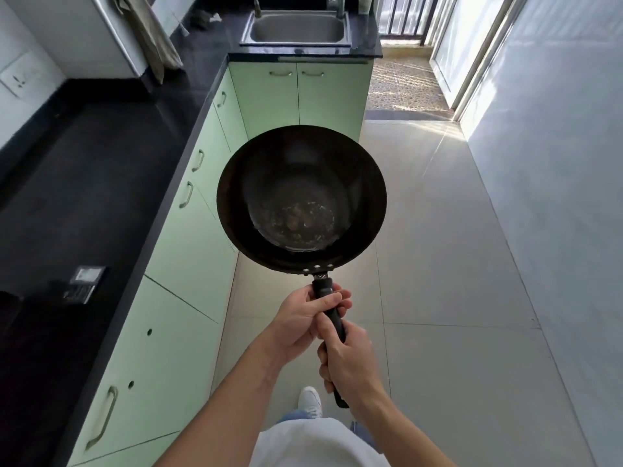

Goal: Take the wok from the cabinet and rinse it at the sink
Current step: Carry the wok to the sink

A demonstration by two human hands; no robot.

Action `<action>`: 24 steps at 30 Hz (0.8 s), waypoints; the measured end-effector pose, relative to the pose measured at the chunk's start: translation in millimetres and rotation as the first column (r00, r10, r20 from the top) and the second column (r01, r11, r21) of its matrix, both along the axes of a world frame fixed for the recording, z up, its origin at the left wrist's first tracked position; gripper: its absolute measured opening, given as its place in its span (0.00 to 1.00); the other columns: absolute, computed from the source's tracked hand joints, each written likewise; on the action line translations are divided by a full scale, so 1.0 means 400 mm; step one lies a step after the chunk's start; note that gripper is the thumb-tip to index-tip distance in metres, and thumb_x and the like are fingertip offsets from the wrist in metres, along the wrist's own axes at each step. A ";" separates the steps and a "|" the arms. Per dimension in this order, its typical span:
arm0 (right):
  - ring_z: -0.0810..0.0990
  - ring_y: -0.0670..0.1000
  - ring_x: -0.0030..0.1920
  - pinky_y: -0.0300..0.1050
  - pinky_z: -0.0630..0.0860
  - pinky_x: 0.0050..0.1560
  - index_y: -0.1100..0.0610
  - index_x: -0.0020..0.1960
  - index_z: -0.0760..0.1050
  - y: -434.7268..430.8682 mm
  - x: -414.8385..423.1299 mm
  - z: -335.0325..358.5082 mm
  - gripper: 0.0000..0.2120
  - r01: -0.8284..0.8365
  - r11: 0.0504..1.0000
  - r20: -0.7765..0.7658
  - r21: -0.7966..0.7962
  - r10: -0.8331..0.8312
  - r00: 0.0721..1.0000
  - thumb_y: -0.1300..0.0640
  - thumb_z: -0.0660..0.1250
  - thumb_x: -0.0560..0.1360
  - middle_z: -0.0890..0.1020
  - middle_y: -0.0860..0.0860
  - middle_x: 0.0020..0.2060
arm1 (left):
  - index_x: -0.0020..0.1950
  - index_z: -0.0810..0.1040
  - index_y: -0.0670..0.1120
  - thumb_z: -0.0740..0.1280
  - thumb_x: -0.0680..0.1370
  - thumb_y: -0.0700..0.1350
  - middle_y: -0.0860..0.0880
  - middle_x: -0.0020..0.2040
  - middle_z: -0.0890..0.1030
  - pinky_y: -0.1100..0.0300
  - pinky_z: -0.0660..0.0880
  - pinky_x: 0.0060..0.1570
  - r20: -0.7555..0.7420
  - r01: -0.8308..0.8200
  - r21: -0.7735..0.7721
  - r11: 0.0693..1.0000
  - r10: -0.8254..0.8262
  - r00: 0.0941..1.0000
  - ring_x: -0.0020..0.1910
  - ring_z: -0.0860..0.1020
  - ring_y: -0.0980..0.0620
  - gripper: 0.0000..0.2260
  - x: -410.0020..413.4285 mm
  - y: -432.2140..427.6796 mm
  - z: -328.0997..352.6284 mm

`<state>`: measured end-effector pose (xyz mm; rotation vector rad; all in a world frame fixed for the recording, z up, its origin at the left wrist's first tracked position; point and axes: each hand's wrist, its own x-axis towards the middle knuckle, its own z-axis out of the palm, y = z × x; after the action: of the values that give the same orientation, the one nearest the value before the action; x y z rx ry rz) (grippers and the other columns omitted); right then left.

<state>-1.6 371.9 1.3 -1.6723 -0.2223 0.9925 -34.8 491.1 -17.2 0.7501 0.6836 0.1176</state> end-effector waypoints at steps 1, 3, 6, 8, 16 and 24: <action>0.70 0.49 0.19 0.42 0.69 0.20 0.61 0.39 0.75 0.027 0.018 0.003 0.17 0.004 1.000 0.001 -0.001 -0.004 1.000 0.49 0.65 0.79 0.73 0.49 0.23 | 0.61 0.75 0.35 0.68 0.78 0.35 0.43 0.51 0.85 0.57 0.81 0.51 0.005 0.007 -0.003 1.000 -0.007 1.000 0.49 0.83 0.49 0.12 0.019 0.029 0.000; 0.70 0.49 0.20 0.43 0.69 0.21 0.63 0.40 0.74 0.080 0.056 0.005 0.18 0.008 1.000 0.006 0.000 -0.008 1.000 0.49 0.65 0.79 0.73 0.50 0.23 | 0.61 0.75 0.35 0.68 0.78 0.35 0.42 0.51 0.85 0.57 0.81 0.51 0.014 0.014 -0.008 1.000 -0.014 1.000 0.49 0.83 0.49 0.13 0.059 0.084 -0.005; 0.70 0.49 0.20 0.43 0.68 0.21 0.65 0.42 0.74 0.152 0.117 0.001 0.18 0.017 1.000 0.011 -0.005 -0.017 1.000 0.50 0.65 0.79 0.73 0.50 0.23 | 0.60 0.75 0.35 0.68 0.78 0.35 0.42 0.51 0.85 0.58 0.81 0.50 0.019 0.010 -0.013 1.000 -0.010 1.000 0.48 0.83 0.49 0.12 0.125 0.155 -0.011; 0.69 0.48 0.20 0.41 0.67 0.20 0.62 0.39 0.75 0.197 0.163 -0.005 0.16 0.021 1.000 0.008 -0.007 -0.021 1.000 0.50 0.66 0.79 0.73 0.50 0.23 | 0.59 0.75 0.35 0.67 0.78 0.34 0.42 0.50 0.84 0.59 0.80 0.48 0.016 0.003 -0.018 1.000 -0.003 1.000 0.47 0.83 0.50 0.10 0.170 0.197 -0.016; 0.68 0.48 0.20 0.39 0.67 0.19 0.59 0.38 0.74 0.411 0.414 -0.039 0.16 -0.004 1.000 -0.033 0.003 0.004 0.999 0.50 0.66 0.79 0.73 0.49 0.23 | 0.64 0.70 0.30 0.64 0.79 0.32 0.36 0.54 0.80 0.62 0.81 0.48 -0.012 -0.033 0.004 0.999 0.033 0.999 0.46 0.85 0.49 0.14 0.414 0.399 -0.011; 0.70 0.49 0.19 0.41 0.68 0.19 0.59 0.37 0.73 0.642 0.760 -0.026 0.17 -0.088 0.996 -0.027 -0.032 0.088 0.996 0.49 0.66 0.78 0.73 0.49 0.22 | 0.64 0.72 0.32 0.64 0.80 0.33 0.38 0.54 0.80 0.61 0.81 0.50 -0.055 -0.110 -0.014 0.994 0.109 0.993 0.45 0.84 0.51 0.13 0.734 0.616 0.018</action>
<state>302.6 628.9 -9.0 -1.6911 -0.2654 1.0882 258.8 737.5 -10.0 0.7017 0.7767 0.1921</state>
